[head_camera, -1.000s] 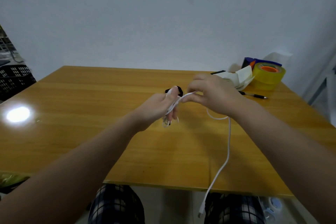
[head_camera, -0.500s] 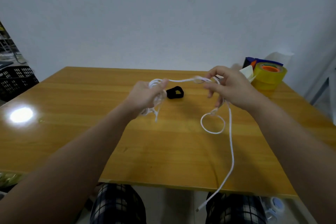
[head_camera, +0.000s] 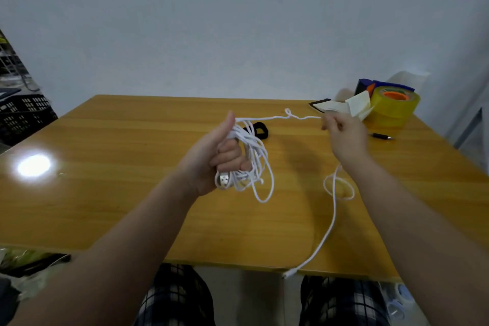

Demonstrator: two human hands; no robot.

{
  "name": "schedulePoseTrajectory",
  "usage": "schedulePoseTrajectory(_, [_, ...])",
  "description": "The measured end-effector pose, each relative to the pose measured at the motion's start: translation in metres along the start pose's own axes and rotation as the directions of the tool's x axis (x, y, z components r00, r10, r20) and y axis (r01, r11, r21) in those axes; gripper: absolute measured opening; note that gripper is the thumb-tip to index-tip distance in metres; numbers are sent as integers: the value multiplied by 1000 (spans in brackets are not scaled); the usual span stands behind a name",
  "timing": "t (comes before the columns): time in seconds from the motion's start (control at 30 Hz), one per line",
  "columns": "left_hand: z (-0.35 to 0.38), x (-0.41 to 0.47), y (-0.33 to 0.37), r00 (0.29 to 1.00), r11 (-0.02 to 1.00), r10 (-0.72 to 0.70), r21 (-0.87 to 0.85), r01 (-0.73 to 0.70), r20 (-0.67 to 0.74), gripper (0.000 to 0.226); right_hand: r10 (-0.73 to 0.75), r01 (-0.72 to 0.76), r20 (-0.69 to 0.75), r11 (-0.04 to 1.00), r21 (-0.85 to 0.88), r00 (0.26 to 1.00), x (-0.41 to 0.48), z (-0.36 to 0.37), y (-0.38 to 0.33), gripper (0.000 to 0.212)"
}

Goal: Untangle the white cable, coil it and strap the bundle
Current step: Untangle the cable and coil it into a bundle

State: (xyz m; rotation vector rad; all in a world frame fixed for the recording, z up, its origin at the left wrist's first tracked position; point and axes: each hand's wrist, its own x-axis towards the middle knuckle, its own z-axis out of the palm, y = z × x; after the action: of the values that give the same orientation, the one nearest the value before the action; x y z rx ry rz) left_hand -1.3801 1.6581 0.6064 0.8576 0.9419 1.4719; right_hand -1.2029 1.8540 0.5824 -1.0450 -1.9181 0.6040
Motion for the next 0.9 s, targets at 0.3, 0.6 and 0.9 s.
schedulePoseTrajectory(0.3, [22, 19, 15, 974, 919, 220, -323, -227, -59, 59, 248, -80, 264, 853, -516, 932, -17, 27, 1, 37])
schedulePoseTrajectory(0.6, [26, 44, 34, 921, 862, 283, -350, -367, -270, 52, 55, 405, 563, 638, -655, 825, -65, 54, -9, 33])
schedulePoseTrajectory(0.9, [1, 48, 50, 790, 776, 339, -323, -542, -511, 42, -151, 441, 622, 829, -344, 768, -84, 40, -12, 40])
